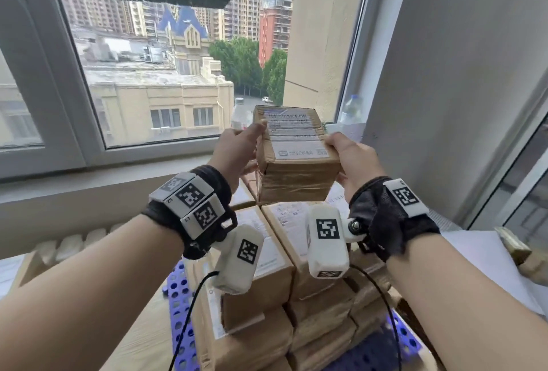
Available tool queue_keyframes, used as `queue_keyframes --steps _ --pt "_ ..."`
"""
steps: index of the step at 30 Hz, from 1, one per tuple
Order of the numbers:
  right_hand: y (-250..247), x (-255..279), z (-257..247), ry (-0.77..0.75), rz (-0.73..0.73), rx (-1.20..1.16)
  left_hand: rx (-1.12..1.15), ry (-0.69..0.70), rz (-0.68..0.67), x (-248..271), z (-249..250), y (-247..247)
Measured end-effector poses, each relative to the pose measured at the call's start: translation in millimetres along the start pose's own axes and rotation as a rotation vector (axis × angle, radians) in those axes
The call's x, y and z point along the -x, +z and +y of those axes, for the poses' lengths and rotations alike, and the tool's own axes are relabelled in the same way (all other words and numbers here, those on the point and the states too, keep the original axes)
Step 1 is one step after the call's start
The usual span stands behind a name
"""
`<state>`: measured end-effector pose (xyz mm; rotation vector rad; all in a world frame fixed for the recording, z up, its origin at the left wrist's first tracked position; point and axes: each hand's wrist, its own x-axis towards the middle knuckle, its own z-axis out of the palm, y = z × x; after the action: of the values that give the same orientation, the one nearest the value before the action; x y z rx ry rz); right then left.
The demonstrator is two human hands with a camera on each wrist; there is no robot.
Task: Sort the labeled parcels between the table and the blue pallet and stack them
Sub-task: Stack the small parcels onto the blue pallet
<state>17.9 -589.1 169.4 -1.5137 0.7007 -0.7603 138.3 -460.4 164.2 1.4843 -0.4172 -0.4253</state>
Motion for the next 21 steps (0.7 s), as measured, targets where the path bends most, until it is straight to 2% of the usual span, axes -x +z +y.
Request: queue_keyframes --steps 9,13,21 --pt "-44 -102 0 0.013 -0.116 0.008 -0.031 0.006 0.112 -58 4 77" --pt "-55 -145 6 0.041 -0.211 0.026 -0.045 -0.043 0.176 -77 -3 106" --pt "-56 -182 42 0.162 -0.326 -0.039 -0.079 -0.157 0.260 -87 -24 123"
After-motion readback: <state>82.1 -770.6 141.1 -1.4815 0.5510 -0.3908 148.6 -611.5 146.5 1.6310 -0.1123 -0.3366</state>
